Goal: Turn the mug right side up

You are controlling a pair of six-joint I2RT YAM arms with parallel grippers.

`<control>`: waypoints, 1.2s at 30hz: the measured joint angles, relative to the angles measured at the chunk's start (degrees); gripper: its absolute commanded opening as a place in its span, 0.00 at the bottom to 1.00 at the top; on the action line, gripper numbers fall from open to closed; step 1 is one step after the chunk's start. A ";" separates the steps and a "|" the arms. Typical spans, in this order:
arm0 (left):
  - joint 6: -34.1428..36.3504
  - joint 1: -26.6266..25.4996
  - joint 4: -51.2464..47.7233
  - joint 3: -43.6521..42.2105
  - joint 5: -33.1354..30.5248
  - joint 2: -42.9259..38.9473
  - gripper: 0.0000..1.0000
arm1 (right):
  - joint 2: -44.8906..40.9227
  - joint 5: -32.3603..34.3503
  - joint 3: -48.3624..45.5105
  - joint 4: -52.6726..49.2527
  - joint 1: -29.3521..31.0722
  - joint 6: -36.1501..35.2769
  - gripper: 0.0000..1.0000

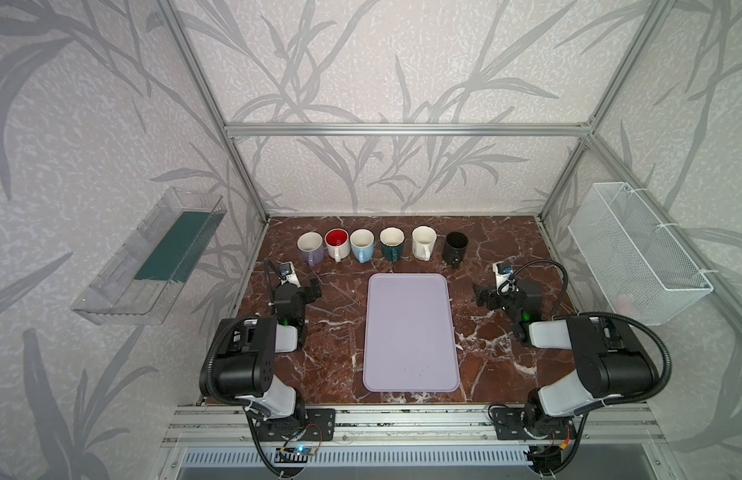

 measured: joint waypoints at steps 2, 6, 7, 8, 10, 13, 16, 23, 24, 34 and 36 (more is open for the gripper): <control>0.24 -0.26 -0.09 0.00 -0.48 0.00 0.99 | 0.00 0.00 0.00 -0.02 0.00 0.00 0.99; 0.31 -0.26 -0.09 0.00 -0.85 0.00 0.99 | 0.00 0.00 0.00 -0.02 0.00 0.00 0.99; 0.31 -0.26 -0.09 0.00 -0.87 0.00 0.99 | 0.00 0.00 0.00 0.00 0.00 0.00 0.99; 0.28 -0.28 -0.09 0.00 -0.90 0.00 0.99 | 0.00 0.00 0.00 -0.02 0.00 0.00 0.99; 0.31 -0.31 -0.09 0.00 -0.92 0.00 0.99 | 0.00 0.00 0.00 -0.02 0.00 0.00 0.99; 0.31 -0.31 -0.09 0.00 -0.92 0.00 0.99 | 0.00 0.00 0.00 -0.02 0.00 0.00 0.99; 0.31 -0.31 -0.09 0.00 -0.92 0.00 0.99 | 0.00 0.09 0.00 -0.07 0.11 -0.02 0.99; 0.31 -0.31 -0.09 0.00 -0.94 0.00 0.99 | 0.00 0.48 0.00 -0.48 0.28 -0.04 0.99; 0.31 -0.31 -0.09 0.00 -0.94 0.00 0.99 | 0.00 0.48 0.00 -0.48 0.28 -0.04 0.99; 0.31 -0.31 -0.09 0.00 -0.96 0.00 0.99 | 0.00 0.48 0.00 -0.50 0.28 -0.04 0.99; 0.31 -0.31 -0.09 0.00 -0.96 0.00 0.99 | 0.00 0.48 0.00 -0.50 0.28 -0.04 0.99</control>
